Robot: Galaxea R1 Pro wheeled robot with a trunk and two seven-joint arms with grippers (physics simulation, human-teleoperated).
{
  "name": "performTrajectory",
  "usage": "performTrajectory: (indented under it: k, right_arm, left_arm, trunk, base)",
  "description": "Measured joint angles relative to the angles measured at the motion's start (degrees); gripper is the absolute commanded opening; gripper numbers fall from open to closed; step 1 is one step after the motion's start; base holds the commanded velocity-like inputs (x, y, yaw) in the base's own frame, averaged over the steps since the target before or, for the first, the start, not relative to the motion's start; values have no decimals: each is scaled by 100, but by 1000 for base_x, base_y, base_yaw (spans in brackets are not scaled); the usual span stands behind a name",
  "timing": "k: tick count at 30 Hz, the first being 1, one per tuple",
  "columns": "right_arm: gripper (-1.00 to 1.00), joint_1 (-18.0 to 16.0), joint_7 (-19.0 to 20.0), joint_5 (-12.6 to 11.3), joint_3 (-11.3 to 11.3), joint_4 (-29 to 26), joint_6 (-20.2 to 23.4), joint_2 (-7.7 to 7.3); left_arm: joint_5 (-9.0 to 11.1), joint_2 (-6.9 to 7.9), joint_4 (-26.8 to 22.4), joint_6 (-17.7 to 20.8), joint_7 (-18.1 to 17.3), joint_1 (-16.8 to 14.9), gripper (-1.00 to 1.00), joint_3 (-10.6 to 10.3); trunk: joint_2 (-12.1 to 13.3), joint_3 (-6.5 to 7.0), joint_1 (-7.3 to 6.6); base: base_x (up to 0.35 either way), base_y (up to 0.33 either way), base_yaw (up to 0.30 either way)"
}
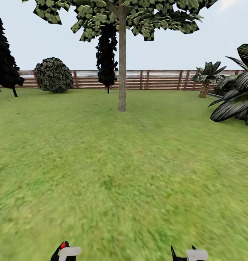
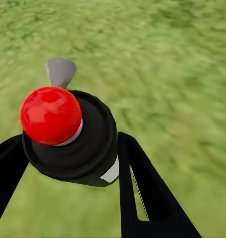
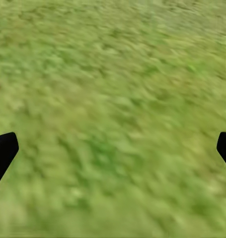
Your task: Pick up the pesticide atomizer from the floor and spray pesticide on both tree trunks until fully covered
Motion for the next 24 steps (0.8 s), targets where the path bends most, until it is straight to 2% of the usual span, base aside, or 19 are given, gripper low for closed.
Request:
performTrajectory:
  k: [24]
  right_arm:
    - [100, 0, 0, 0, 0, 0, 0, 0]
  left_arm:
    - [0, 0, 0, 2, 0, 0, -100, 0]
  trunk:
    - [0, 0, 0]
  base:
    - [339, 0, 0]
